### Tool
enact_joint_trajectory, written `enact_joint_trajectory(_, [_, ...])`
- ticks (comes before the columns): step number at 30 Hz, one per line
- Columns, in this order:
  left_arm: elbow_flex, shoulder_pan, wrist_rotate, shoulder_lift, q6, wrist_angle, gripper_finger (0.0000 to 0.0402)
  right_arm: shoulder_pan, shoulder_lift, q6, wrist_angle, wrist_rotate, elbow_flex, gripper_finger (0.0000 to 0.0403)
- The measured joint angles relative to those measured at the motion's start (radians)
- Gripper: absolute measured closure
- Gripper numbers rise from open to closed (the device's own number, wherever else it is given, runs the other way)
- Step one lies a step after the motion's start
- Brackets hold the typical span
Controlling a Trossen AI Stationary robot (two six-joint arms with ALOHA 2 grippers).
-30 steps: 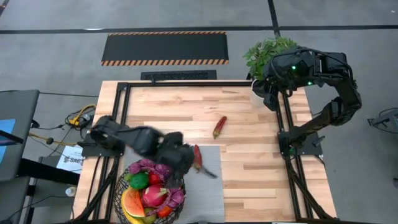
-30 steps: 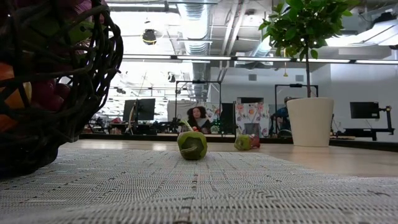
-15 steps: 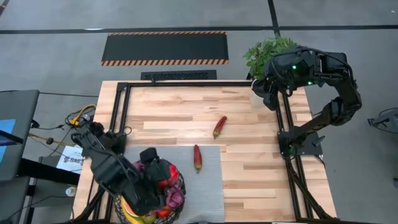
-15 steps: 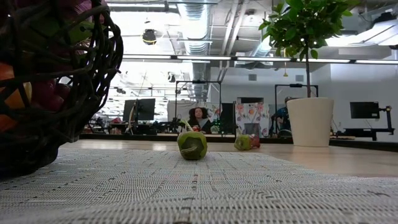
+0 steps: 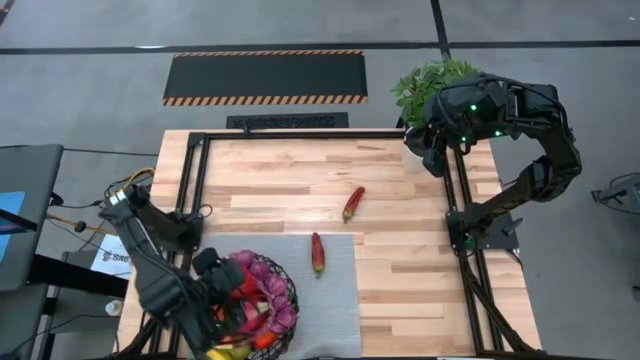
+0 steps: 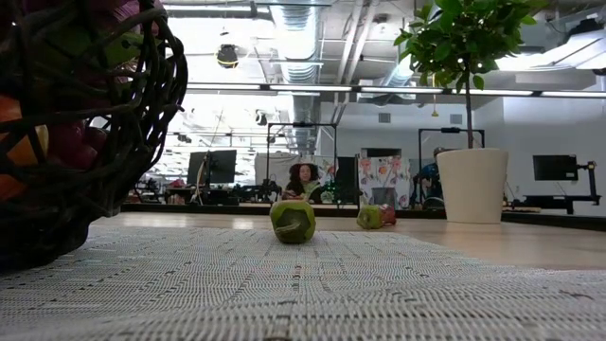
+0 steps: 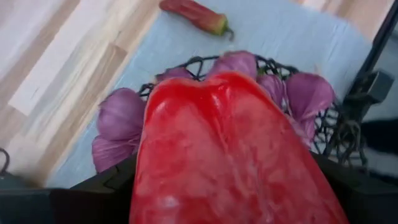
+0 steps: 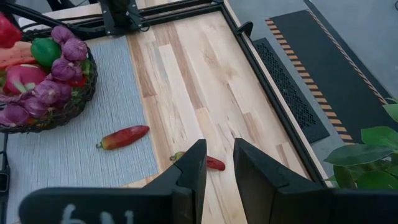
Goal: Build produce basket
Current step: Put the red bell pepper into the black wire basket
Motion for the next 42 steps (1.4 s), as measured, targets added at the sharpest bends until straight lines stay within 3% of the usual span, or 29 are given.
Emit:
enact_joint_trajectory(7, [-0.235, -0.04, -0.029, -0.149, -0.133, 0.134, 0.0125, 0.0, 0.005, -0.005, 0.0, 0.0, 0.0, 0.0298])
enact_joint_trajectory(12, [-0.428, -0.034, -0.024, -0.249, -0.096, 0.398, 0.0125, 0.0, 0.007, -0.008, 0.001, 0.0, -0.001, 0.0298])
enact_joint_trajectory(16, [-0.516, -0.02, -0.009, -0.276, -0.064, 0.505, 0.0125, 0.0, 0.008, -0.008, 0.002, 0.0, -0.001, 0.0298])
enact_joint_trajectory(21, [-0.557, -0.004, 0.073, -0.276, -0.027, 0.514, 0.0125, 0.0, 0.008, -0.008, 0.002, 0.0, -0.001, 0.0298])
enact_joint_trajectory(32, [-0.563, 0.008, 0.099, -0.276, 0.011, 0.519, 0.0121, 0.0, 0.008, -0.008, 0.002, 0.0, -0.001, 0.0298])
enact_joint_trajectory(42, [-0.563, 0.048, 0.137, -0.276, 0.063, 0.519, 0.0086, 0.0, 0.008, -0.008, 0.003, 0.0, 0.0, 0.0298])
